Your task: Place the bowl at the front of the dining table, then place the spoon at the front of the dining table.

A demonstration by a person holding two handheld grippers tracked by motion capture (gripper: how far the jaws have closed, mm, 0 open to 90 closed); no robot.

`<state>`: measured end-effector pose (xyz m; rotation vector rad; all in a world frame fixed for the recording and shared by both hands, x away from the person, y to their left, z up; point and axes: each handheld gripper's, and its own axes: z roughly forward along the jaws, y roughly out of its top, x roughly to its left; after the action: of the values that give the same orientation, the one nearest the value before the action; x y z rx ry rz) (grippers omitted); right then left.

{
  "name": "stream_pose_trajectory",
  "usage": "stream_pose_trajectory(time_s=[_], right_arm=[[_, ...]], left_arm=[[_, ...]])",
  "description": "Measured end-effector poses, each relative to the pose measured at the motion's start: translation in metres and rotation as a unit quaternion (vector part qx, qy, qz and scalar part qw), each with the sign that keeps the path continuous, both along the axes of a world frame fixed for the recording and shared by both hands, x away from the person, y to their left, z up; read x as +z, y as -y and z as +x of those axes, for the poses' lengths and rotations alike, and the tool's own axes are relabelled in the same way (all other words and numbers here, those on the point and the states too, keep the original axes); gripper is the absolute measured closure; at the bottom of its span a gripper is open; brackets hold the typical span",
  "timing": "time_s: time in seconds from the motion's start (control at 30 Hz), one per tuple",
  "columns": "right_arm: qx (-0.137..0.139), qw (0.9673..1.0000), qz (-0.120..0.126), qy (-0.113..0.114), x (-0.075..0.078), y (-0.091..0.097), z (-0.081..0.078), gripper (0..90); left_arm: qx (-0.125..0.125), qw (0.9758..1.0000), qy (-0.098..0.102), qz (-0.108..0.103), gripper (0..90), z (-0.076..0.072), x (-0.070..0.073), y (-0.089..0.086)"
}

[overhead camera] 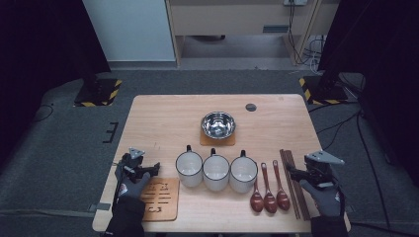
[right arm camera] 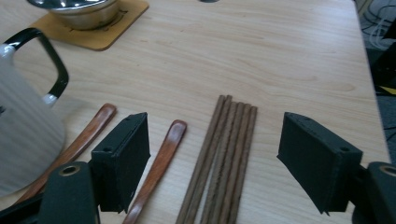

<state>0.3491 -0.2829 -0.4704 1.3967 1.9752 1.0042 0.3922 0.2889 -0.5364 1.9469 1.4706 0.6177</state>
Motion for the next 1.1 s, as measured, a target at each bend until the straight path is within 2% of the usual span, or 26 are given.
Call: stream_pose_trajectory(time_s=[0.27, 0.53, 1.1], right_arm=[[0.026, 0.9995, 0.005, -0.016, -0.009, -0.012, -0.007, 25.8], [0.041, 0.9988, -0.001, -0.028, -0.018, -0.024, -0.016, 26.8], [0.033, 0.9978, -0.017, -0.055, -0.033, -0.029, -0.021, 35.0]], left_arm=[[0.0, 1.0, 0.0, 0.0, 6.4, 0.0, 0.0, 0.0], [0.0, 1.0, 0.0, 0.0, 6.4, 0.0, 0.0, 0.0], [0.0, 1.0, 0.0, 0.0, 6.4, 0.0, 0.0, 0.0]])
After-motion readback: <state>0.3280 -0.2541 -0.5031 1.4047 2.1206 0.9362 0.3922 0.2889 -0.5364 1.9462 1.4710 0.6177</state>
